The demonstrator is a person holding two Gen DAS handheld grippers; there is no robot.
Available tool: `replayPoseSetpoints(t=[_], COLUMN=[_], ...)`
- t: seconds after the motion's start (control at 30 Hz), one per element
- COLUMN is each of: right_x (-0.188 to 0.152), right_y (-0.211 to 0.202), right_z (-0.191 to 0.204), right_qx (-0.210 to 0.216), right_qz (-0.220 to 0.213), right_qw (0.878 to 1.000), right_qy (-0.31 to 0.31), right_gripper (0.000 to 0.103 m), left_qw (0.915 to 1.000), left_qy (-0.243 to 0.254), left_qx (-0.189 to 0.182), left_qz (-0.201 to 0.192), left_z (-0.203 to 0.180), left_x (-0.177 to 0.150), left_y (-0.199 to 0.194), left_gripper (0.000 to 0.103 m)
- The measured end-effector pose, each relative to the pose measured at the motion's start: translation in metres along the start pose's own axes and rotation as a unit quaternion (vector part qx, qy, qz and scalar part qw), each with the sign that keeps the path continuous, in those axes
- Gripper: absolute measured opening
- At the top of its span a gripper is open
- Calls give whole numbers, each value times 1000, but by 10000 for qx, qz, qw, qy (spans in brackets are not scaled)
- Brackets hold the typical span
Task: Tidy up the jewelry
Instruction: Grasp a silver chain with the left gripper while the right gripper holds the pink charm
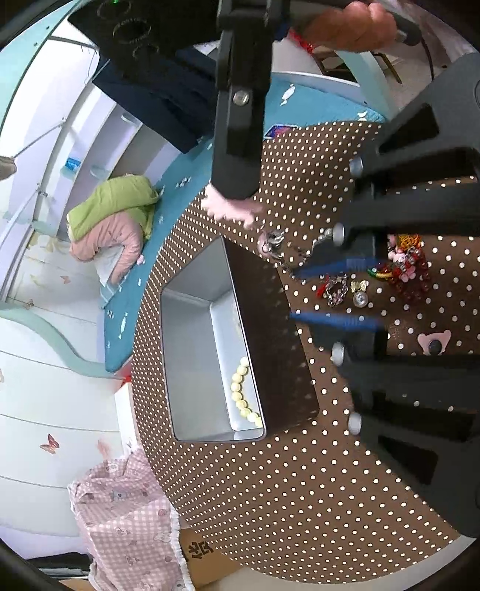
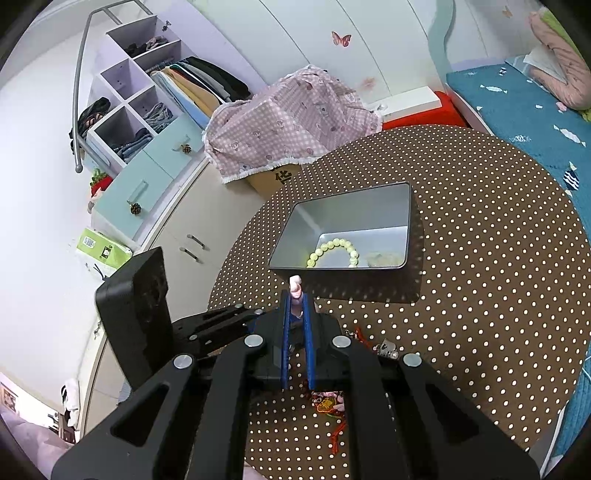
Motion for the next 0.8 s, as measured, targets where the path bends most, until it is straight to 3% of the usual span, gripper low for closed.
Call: replayPoseSetpoints(t=[0.3, 0.57, 0.8], right_x=[-5, -14, -26], right_y=[1, 12, 41], right_z=[5, -12, -20], right_qx=[218, -374, -510], right_qz=[64, 341, 778], right_qw=[9997, 9987, 9957], right_qy=[11, 3, 14], right_gripper=[3, 7, 7], left_qw=[9991, 9988, 9979], left_qy=[-304, -329, -357], left_qx=[306, 310, 266], left_qz=[-14, -168, -479], left_z=[11, 16, 20], left_x=[5, 8, 12], left_y=[10, -4, -34], left_gripper=[4, 4, 4])
Point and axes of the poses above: each gripper's, at about its wrist camera, not at the fingertips, and y roughly the way its jaws point, z to its left, x to its top, the point moved 2 cm from there along y, roughly the way its jaws point, and after that the axes turned 9 degrees about -y, right-handed, at the moved point
